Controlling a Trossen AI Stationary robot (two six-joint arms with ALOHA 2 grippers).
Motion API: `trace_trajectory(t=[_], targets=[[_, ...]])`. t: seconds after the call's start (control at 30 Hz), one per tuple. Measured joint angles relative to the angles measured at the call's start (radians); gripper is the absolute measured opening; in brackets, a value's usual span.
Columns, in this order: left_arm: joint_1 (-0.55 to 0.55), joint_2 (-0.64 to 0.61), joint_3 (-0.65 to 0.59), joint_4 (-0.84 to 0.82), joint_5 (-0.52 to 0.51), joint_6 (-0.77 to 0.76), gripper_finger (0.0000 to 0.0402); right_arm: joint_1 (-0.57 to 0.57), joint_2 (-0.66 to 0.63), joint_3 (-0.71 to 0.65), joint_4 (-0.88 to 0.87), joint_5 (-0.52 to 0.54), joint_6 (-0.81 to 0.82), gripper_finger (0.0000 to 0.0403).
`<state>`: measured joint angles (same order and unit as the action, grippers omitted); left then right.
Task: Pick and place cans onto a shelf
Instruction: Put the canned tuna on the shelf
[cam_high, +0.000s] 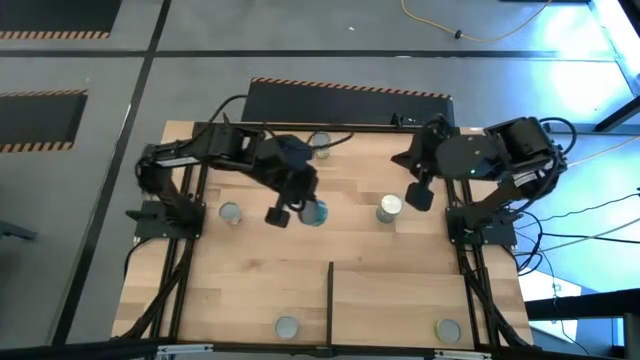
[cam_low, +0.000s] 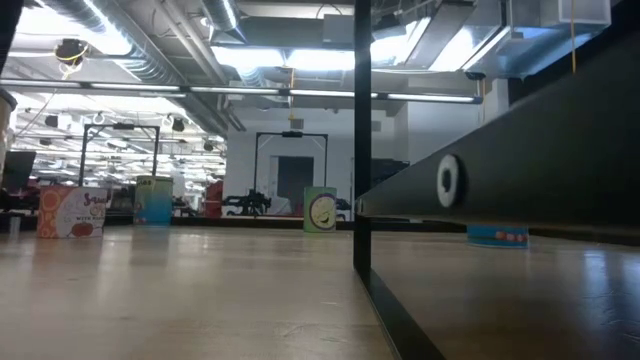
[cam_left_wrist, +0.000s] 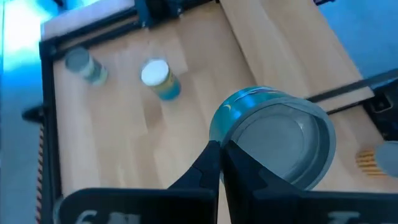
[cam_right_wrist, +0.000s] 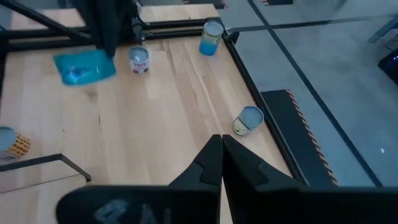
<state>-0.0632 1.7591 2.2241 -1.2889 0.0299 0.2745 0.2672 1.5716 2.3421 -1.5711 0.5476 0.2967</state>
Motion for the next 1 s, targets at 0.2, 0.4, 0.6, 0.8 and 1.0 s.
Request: trace_trajectory(t=[0.2,0.4,0.6,0.8,1.0], targets=[[0.017,0.127,0.106,-0.006,-0.100,0.048,0.0000,0.000,-0.011,-0.006,0.000,-0.048,0.043,0.0011],[0.059,0.178,0.108,0.086,-0.367,0.025,0.0000,0.000,-0.010,-0.031,0.001,-0.028,0.040,0.0011],[0.086,0.181,0.109,0.241,-0.613,0.009,0.0000,0.000,-0.010,-0.086,0.000,0.078,0.046,0.0011],[0.090,0.181,0.109,0.376,-0.836,0.030,0.0000,0.000,-0.010,-0.167,0.000,0.211,0.067,0.0011],[0.089,0.181,0.109,0.441,-0.870,0.051,0.0000,-0.001,-0.010,-0.253,0.021,0.219,0.070,0.0011]])
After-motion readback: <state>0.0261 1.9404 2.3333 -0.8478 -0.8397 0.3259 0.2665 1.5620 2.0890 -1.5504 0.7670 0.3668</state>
